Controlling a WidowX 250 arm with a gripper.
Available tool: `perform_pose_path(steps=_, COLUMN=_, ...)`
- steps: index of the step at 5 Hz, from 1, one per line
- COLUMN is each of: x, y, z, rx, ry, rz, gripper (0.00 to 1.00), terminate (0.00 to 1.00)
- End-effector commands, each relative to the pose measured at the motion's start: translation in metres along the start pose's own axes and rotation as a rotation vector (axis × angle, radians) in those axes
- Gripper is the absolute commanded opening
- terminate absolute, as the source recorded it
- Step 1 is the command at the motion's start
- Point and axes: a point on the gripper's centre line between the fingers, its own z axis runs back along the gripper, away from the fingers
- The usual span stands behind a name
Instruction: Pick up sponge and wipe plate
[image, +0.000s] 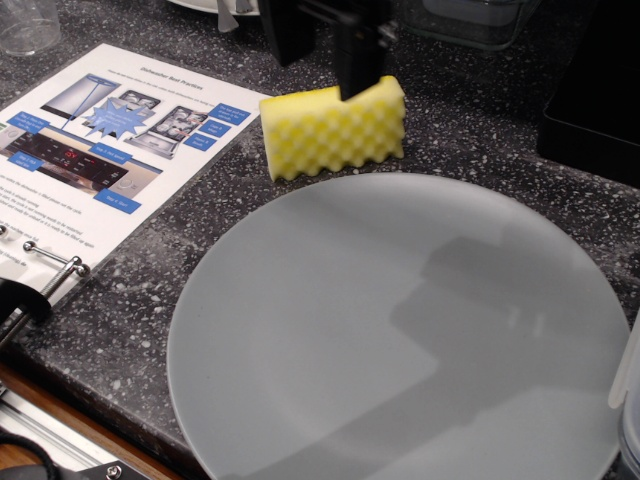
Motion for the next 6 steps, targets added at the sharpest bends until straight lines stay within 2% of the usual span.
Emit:
perform_pose_path(steps=1, x=0.024, y=0.034, z=0.005, rx=0.053, ry=0.009, rz=-0.113, gripper=1.0, terminate=0.0)
perform_pose_path(steps=3, x=0.032, y=0.041, z=-0.037, rx=0.146, ry=0.045, rz=-0.13, gripper=1.0, terminate=0.0)
perform_pose_path(steps=5, x=0.041, y=0.053, z=-0.065, rx=0.225, ry=0.108, rz=-0.085, gripper=1.0, terminate=0.0)
perform_pose_path(steps=6, x=0.036, y=0.054, z=-0.077, rx=0.253, ry=0.129, rz=-0.088, gripper=1.0, terminate=0.0)
